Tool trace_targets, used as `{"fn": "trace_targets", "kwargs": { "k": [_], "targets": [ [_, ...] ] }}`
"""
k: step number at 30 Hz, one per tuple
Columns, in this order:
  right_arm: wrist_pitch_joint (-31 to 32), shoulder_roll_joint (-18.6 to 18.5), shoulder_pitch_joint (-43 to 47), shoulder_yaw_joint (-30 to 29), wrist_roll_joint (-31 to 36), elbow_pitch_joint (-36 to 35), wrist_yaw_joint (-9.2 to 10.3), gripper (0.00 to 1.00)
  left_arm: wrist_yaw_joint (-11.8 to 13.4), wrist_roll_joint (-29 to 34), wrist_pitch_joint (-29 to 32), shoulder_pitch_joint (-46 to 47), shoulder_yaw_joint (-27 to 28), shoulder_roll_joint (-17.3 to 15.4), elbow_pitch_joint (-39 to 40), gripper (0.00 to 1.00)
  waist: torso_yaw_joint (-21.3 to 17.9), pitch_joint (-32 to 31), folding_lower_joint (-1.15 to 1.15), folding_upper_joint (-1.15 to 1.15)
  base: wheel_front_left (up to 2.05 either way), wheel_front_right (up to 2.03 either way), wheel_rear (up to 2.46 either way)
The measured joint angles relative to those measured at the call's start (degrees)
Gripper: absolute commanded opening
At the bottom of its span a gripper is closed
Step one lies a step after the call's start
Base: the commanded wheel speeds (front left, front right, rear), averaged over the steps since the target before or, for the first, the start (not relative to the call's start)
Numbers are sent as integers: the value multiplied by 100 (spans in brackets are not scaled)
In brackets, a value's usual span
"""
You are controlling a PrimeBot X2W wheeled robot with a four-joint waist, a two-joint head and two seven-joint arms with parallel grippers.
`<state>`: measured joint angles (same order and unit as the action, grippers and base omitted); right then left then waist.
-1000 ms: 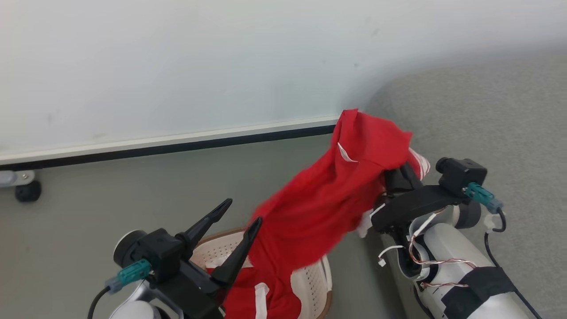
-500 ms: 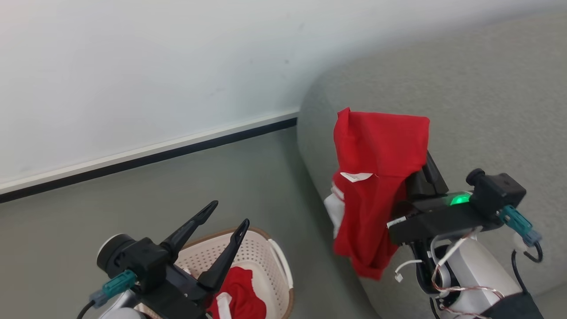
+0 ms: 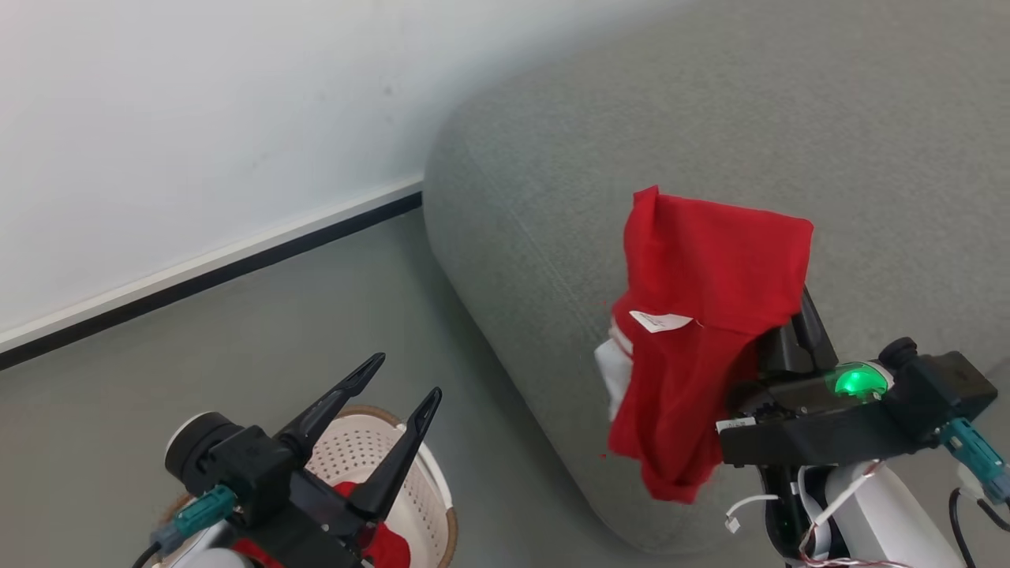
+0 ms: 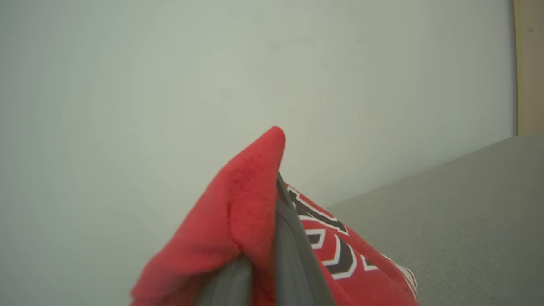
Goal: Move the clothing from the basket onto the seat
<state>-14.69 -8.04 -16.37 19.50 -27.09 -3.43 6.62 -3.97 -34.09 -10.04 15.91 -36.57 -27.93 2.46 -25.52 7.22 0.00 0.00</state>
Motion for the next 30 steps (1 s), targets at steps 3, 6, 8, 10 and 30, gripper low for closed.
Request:
{"fn": "trace_targets", "kwargs": {
  "k": [3, 6, 8, 10, 30],
  "targets": [
    [-1, 3, 101, -70, 100, -172, 1, 0, 0, 40, -16, 0, -11, -5, 40, 100, -143, 56, 0, 0, 0, 0, 0],
    [-1, 4, 180, -151, 148, -332, 1, 0, 0, 53, -16, 2, -42, -5, 57, 100, -243, 124, 0, 0, 0, 0, 0],
    [-1, 3, 204, -220, 186, -411, 1, 0, -5, 92, -14, 12, -60, -4, 64, 100, -280, 180, 0, 0, 0, 0, 0],
    [-1, 1, 203, -286, 193, -457, 1, 0, -7, 156, -5, 21, -75, -5, 65, 100, -298, 237, 0, 0, 0, 0, 0],
    [115, -769, -1279, -980, 219, -41, -378, 0, -115, 198, 188, 97, 19, -639, 806, 100, 52, 1110, 1, 0, 0, 0, 0]
  ]
}}
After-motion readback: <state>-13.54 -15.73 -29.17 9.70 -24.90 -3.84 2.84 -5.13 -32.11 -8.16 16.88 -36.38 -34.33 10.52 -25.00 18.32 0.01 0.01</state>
